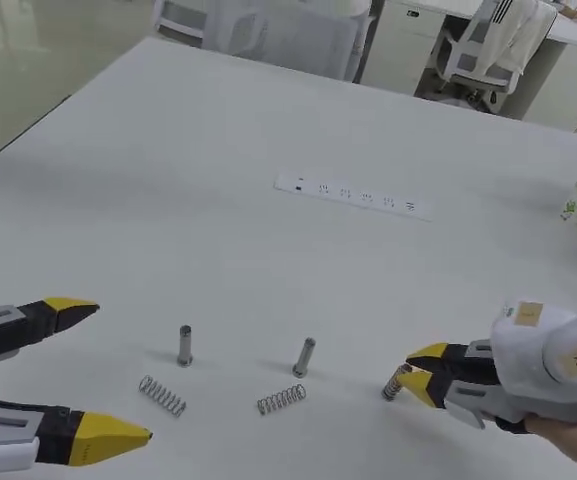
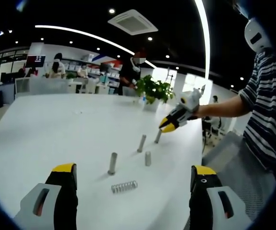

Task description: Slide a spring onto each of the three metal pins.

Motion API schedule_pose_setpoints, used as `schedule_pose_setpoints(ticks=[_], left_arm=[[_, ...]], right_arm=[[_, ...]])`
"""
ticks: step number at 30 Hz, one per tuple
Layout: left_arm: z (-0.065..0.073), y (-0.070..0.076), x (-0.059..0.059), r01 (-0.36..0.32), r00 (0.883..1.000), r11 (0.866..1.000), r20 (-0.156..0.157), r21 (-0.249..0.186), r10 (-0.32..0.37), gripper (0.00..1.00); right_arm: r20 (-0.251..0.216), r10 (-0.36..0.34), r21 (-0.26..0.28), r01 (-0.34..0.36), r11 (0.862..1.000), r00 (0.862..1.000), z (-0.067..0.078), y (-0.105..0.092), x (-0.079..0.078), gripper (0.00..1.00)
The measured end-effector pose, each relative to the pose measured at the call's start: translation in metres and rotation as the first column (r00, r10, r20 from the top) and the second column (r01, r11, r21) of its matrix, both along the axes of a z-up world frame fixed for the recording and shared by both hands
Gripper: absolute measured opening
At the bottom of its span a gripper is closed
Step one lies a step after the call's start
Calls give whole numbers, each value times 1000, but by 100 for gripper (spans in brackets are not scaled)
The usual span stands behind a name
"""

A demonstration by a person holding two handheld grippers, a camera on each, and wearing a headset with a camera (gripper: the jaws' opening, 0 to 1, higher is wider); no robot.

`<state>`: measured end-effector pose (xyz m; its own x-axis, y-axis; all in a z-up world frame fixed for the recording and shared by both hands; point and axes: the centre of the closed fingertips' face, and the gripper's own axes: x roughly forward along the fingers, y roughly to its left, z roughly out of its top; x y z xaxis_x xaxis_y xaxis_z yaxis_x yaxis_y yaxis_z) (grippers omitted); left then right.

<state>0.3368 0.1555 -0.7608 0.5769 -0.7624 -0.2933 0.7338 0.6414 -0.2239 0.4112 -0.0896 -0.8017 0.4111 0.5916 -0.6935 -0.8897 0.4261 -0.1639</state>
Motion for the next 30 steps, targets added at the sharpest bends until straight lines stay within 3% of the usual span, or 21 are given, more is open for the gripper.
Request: schedule_pose_setpoints(ticks=[14, 24, 30], left_arm=[[0, 1, -1, -8, 1000, 1000, -2, 6, 8, 96], [-1, 0, -4, -10, 1000, 1000, -5, 7, 10, 95], [-2, 0, -4, -6, 1000, 1000, -8, 10, 6, 95]], right_arm=[[32, 38, 39, -39, 998, 999, 19, 9, -15, 13], [46, 72, 33, -73, 997, 996, 23, 14, -24, 13], [52, 109, 32, -111, 993, 993, 25, 27, -28, 13]])
